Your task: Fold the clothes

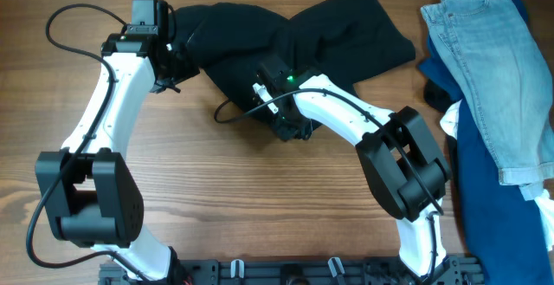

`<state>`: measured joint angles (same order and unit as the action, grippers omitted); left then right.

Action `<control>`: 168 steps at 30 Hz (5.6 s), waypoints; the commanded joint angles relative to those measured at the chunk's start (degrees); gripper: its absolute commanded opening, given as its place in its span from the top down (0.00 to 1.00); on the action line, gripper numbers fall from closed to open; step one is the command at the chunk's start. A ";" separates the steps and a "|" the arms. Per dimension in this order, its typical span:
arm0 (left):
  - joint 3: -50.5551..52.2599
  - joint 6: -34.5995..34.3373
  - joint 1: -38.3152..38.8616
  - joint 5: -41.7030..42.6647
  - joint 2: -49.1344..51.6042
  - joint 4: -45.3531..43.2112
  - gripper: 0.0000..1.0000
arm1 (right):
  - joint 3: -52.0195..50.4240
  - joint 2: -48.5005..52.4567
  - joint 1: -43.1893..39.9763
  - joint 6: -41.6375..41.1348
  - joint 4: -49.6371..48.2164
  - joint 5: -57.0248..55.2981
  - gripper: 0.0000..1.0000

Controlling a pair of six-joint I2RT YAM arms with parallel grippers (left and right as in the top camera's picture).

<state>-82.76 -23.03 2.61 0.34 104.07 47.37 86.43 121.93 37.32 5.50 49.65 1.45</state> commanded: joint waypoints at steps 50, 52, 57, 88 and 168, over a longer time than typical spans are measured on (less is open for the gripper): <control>0.42 0.11 0.15 0.33 0.20 -8.17 0.42 | -1.38 -35.15 -1.70 -21.31 0.85 -7.74 0.96; 0.42 0.11 0.15 0.59 0.20 -8.15 0.42 | -1.40 -35.93 -1.70 -21.35 3.50 -8.13 0.96; 0.42 0.11 0.28 2.05 0.20 -8.17 0.38 | -1.40 -36.57 -1.70 -20.83 8.55 -14.03 0.96; 0.44 -7.43 -11.91 14.86 9.07 2.91 0.09 | -1.70 -36.63 -1.70 -17.22 12.35 -11.80 0.96; 2.08 -8.24 6.62 -13.27 -33.70 -16.41 0.96 | 9.79 -36.68 -29.94 0.39 -11.21 -20.41 0.96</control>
<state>-80.34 -32.23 9.82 -8.69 74.22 33.26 93.08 86.65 9.10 2.68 39.99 -13.56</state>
